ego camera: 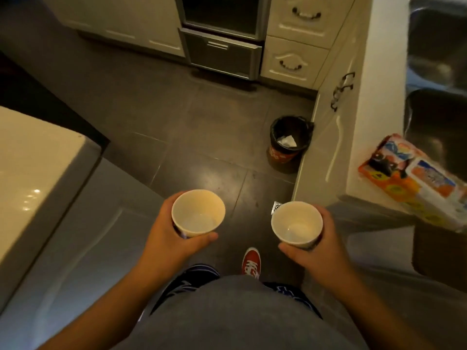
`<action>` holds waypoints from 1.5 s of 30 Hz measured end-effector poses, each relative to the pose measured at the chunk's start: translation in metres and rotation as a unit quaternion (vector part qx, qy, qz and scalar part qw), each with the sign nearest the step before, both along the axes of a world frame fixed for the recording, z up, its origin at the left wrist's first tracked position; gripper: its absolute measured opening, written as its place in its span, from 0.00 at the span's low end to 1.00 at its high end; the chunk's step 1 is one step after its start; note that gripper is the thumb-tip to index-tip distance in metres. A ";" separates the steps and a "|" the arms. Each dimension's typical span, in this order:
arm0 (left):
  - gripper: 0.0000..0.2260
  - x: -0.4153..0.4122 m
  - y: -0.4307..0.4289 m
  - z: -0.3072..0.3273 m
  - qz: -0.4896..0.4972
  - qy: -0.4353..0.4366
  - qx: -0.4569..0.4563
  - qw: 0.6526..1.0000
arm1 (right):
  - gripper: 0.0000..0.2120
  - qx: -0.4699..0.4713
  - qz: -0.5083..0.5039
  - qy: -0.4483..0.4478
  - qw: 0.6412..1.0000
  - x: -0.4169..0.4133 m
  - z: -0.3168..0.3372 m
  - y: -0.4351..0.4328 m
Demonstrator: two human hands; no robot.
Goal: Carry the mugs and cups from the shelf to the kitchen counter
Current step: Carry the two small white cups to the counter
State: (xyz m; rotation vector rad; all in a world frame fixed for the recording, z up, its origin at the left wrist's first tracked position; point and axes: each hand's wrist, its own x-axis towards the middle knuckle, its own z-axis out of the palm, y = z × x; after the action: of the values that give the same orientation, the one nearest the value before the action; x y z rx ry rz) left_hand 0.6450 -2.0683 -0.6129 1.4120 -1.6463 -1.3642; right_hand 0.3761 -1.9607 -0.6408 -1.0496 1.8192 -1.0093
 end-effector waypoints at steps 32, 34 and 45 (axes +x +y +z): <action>0.37 -0.153 -0.473 -0.032 0.067 0.048 0.018 0.996 | 0.45 0.054 0.019 0.013 0.998 -0.151 -0.017 -0.469; 0.37 -0.162 -0.501 -0.031 0.086 0.042 0.017 0.995 | 0.45 0.057 0.039 0.009 0.998 -0.167 -0.017 -0.506; 0.37 -0.102 -0.569 -0.014 0.306 -0.019 0.019 0.952 | 0.44 0.027 0.296 0.002 0.955 -0.115 -0.002 -0.751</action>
State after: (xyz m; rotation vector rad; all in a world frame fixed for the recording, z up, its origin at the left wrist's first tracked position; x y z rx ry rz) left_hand 0.5428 -2.6376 -0.6269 1.7807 -1.0601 -1.0087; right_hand 0.2613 -2.7114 -0.6430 -1.4423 1.3852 -0.5867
